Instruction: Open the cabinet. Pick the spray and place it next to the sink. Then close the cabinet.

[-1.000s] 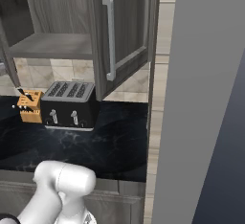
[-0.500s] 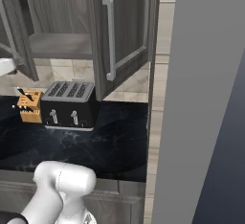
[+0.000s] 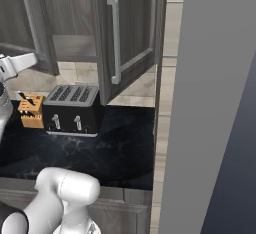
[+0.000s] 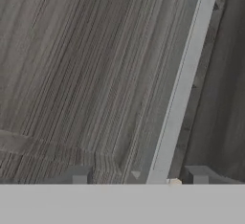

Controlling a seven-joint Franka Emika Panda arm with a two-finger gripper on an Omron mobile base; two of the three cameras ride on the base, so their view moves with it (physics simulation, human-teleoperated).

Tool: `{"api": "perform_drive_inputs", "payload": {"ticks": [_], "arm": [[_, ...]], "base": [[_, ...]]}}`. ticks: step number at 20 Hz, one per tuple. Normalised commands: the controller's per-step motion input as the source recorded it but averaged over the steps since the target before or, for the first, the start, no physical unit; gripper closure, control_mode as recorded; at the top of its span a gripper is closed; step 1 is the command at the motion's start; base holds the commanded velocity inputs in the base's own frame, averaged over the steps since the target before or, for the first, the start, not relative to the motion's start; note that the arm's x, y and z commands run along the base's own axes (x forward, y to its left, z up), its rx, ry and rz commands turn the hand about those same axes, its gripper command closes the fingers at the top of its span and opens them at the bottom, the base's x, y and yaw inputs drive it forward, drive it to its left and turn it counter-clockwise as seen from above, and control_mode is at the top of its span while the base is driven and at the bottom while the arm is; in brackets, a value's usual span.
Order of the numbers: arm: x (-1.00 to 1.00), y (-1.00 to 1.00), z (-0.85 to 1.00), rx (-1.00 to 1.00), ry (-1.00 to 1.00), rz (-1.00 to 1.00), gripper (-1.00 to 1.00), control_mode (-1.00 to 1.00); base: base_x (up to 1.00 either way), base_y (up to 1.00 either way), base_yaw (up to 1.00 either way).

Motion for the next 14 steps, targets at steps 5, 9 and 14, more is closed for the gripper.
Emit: {"api": "perform_drive_inputs", "payload": {"ticks": [5, 9, 14], "arm": [[0.84, -0.07, 0.00, 0.00, 0.00, 0.03, -1.00, -1.00], [0.76, -0.05, 0.04, 0.00, 0.00, 0.05, -1.00, -1.00], [0.61, -0.14, 0.01, 0.00, 0.00, 0.12, -1.00, -1.00]], "base": [[0.00, 0.00, 0.00], [0.00, 0.00, 0.00], [0.00, 0.00, 0.00]]}}
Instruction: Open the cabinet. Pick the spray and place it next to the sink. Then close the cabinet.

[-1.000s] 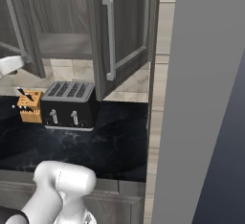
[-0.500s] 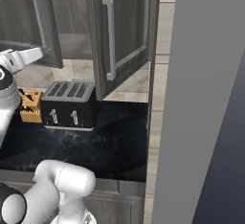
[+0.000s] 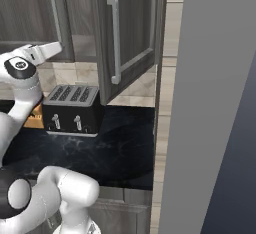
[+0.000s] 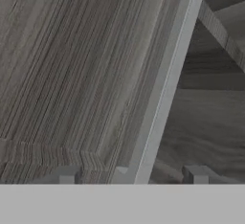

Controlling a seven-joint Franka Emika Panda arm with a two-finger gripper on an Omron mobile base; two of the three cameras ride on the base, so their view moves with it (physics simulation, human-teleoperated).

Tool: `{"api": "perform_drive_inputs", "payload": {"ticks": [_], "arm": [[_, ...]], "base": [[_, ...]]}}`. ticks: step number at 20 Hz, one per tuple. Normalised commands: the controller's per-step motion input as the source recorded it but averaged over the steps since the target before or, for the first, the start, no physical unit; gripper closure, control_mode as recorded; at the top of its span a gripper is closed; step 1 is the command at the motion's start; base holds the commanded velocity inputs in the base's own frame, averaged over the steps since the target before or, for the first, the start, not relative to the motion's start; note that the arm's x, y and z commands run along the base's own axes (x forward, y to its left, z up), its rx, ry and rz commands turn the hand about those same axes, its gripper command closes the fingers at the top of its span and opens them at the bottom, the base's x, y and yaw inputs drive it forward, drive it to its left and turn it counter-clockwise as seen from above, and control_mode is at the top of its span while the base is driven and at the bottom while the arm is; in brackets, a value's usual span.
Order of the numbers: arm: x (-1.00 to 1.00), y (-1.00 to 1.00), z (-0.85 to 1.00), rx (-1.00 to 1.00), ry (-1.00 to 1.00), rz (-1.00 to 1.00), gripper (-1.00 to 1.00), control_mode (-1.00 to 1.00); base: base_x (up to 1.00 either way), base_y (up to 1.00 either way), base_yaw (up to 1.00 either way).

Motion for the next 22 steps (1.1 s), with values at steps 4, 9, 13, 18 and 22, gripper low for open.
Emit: {"api": "perform_drive_inputs", "payload": {"ticks": [4, 9, 13, 18, 22], "arm": [[0.32, -0.21, 0.07, 0.02, 0.00, 0.16, -1.00, -1.00], [0.08, -0.13, 0.11, 0.03, 0.00, 0.15, -1.00, -1.00], [-0.60, 0.00, 0.23, 0.04, 0.01, 0.05, -1.00, -1.00], [-0.42, 0.00, 0.09, 0.01, 0.18, 0.01, -1.00, -1.00], [-0.30, 0.00, 0.00, 0.00, 0.41, 0.00, -1.00, -1.00]], "base": [[0.00, 0.00, 0.00], [0.00, 0.00, 0.00], [0.00, 0.00, 0.00], [0.00, 0.00, 0.00], [0.00, 0.00, 0.00]]}}
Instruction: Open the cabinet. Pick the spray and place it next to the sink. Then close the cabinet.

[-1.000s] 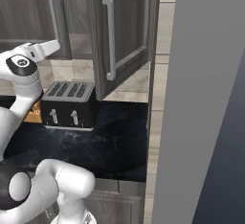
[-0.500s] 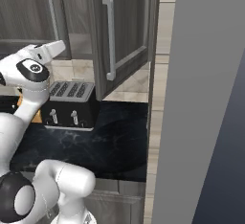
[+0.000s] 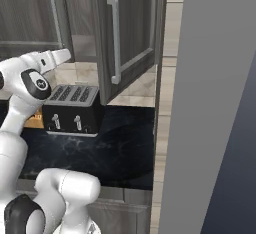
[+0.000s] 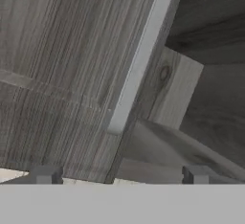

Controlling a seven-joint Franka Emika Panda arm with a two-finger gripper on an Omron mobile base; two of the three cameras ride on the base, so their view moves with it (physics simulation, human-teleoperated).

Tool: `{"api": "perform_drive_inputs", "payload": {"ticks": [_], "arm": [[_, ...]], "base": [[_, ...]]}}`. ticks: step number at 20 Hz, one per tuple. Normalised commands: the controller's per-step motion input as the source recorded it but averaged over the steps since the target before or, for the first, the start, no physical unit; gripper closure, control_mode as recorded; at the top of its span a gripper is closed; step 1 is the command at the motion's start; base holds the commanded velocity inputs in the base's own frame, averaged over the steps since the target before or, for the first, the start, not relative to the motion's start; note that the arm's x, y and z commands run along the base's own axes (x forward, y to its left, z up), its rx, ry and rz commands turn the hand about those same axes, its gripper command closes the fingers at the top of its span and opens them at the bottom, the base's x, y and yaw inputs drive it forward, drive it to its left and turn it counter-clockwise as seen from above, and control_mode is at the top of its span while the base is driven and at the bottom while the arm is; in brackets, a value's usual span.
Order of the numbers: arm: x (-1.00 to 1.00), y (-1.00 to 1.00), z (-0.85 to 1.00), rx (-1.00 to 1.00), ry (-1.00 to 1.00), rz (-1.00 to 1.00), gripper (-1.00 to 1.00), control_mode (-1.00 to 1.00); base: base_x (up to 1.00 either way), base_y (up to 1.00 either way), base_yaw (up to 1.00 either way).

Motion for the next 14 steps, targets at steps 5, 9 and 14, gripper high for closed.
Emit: {"api": "perform_drive_inputs", "payload": {"ticks": [5, 9, 14], "arm": [[-0.34, 0.00, 0.14, 0.00, 0.32, 0.01, -1.00, -1.00], [-0.52, 0.00, 0.24, 0.02, 0.07, 0.00, -1.00, -1.00], [-0.61, 0.00, 0.00, 0.04, 0.00, 0.00, -1.00, -1.00]], "base": [[0.00, 0.00, 0.00], [0.00, 0.00, 0.00], [0.00, 0.00, 0.00]]}}
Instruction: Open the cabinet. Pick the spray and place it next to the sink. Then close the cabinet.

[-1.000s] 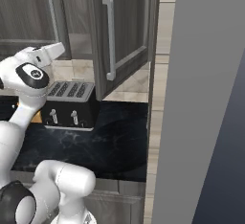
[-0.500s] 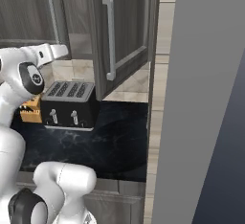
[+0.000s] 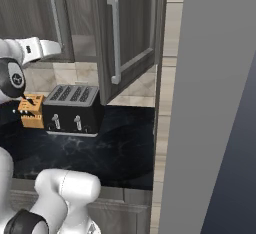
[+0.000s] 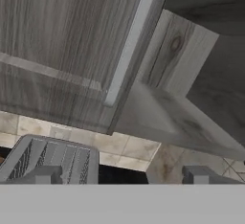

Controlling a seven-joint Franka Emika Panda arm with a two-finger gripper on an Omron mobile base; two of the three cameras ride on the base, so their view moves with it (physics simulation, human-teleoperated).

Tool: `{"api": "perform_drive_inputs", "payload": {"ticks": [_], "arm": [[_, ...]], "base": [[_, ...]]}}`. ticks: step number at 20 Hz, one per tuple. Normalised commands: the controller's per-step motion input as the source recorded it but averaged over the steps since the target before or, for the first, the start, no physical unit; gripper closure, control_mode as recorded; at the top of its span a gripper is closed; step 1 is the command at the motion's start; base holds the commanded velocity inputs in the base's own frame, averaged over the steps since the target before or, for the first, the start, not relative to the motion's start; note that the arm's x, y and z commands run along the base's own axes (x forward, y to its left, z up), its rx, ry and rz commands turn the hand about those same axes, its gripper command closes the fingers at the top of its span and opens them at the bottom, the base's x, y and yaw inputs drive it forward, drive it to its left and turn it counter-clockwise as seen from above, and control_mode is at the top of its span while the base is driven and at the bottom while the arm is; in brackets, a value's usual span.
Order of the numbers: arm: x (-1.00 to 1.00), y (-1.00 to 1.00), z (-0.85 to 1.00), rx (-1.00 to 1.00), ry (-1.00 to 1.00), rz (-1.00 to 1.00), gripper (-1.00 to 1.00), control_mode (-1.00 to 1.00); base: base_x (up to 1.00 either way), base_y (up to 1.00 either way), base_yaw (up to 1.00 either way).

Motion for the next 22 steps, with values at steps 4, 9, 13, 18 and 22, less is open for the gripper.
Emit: {"api": "perform_drive_inputs", "payload": {"ticks": [4, 9, 13, 18, 22], "arm": [[-0.82, 0.00, 0.00, 0.05, 0.00, 0.00, -1.00, -1.00], [-0.94, 0.00, 0.01, 0.08, 0.00, 0.00, -1.00, -1.00], [-0.71, 0.00, 0.09, 0.09, 0.00, 0.00, -1.00, -1.00], [-0.57, -0.02, 0.01, 0.03, -0.14, -0.06, -1.00, -1.00], [-0.51, -0.06, 0.07, 0.00, -0.19, -0.15, -1.00, -1.00]], "base": [[0.00, 0.00, 0.00], [0.00, 0.00, 0.00], [0.00, 0.00, 0.00], [0.00, 0.00, 0.00], [0.00, 0.00, 0.00]]}}
